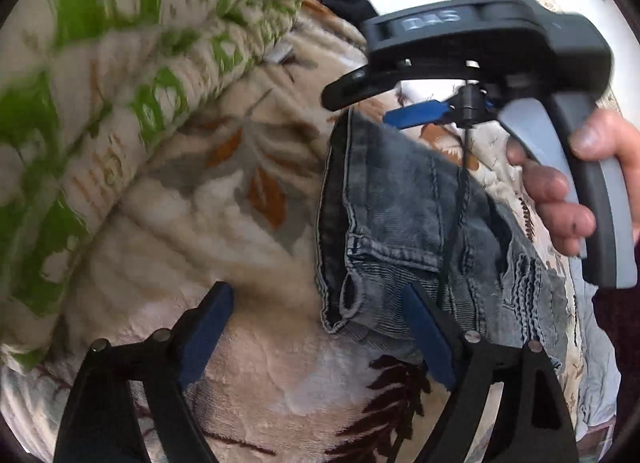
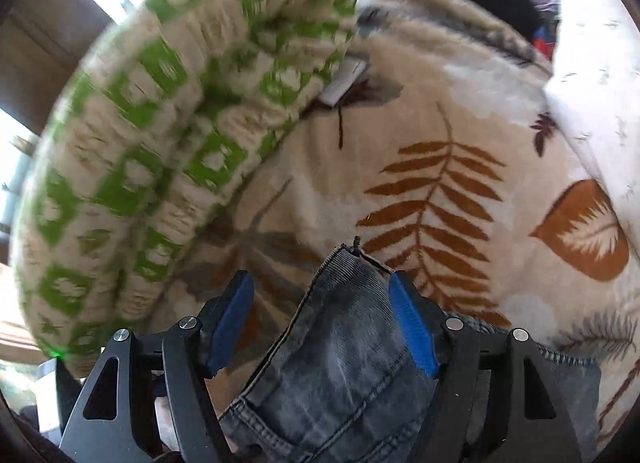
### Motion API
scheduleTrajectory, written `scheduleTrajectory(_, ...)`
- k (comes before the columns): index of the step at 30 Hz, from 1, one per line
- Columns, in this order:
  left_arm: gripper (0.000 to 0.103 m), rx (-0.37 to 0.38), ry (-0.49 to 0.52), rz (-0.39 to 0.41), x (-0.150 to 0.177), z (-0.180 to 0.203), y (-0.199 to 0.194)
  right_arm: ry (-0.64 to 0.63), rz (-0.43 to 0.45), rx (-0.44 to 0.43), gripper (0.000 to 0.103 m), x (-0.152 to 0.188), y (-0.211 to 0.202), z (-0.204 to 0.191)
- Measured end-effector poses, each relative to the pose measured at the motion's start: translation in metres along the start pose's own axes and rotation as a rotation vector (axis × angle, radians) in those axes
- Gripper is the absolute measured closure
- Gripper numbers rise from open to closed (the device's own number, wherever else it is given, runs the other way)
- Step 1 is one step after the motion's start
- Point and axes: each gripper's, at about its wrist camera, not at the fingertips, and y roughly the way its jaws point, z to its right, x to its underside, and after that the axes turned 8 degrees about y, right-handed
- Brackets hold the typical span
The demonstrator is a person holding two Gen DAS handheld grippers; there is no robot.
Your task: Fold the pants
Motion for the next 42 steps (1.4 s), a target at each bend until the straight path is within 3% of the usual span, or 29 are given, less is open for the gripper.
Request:
scheduleTrajectory(3,0.02,-0.006,0.037,0.012,0.001,0.005,0.003,-0.02,-0.06,0.079,0.034,-0.003,0.028,-0.001)
scheduleTrajectory(5,0.035,-0.019,0.039,0.019,0.0,0.005,0.005,-0.025,-0.091,0.106,0.061,0.001,0.045,0.003)
scheduleTrajectory(7,0.069,0.024,0.054,0.021,-0.004,0.006,0.009,-0.023,-0.079,0.122,0.068,0.006,0.048,0.007)
scheduleTrajectory(8,0.074,0.054,0.041,0.015,-0.004,0.005,0.012,-0.025,-0.07,0.122,0.076,0.008,0.046,0.008)
scheduleTrajectory(12,0.083,0.079,0.043,0.038,-0.006,0.007,0.013,0.017,-0.029,0.101,0.086,0.015,0.029,0.017)
scheduleTrajectory(14,0.084,0.116,0.025,0.053,-0.005,0.003,0.006,0.018,0.007,0.102,0.089,0.022,0.015,0.016)
scheduleTrajectory(20,0.086,0.121,0.094,0.108,-0.003,0.014,-0.009,0.053,0.066,0.028,0.089,0.043,-0.025,0.031)
scheduleTrajectory(25,0.089,0.17,0.129,0.143,-0.01,0.023,-0.016,0.074,0.127,0.062,0.091,0.054,-0.048,0.032)
scheduleTrajectory(28,0.089,0.268,0.138,0.159,-0.012,0.035,-0.03,0.067,0.168,0.056,0.091,0.059,-0.072,0.032)
scheduleTrajectory(34,0.09,0.425,0.222,0.16,-0.012,0.099,-0.047,0.105,0.262,0.02,0.091,0.088,-0.128,0.066)
scheduleTrajectory(42,0.09,0.52,0.389,0.067,0.002,0.229,-0.034,0.242,0.403,0.017,0.091,0.173,-0.202,0.16)
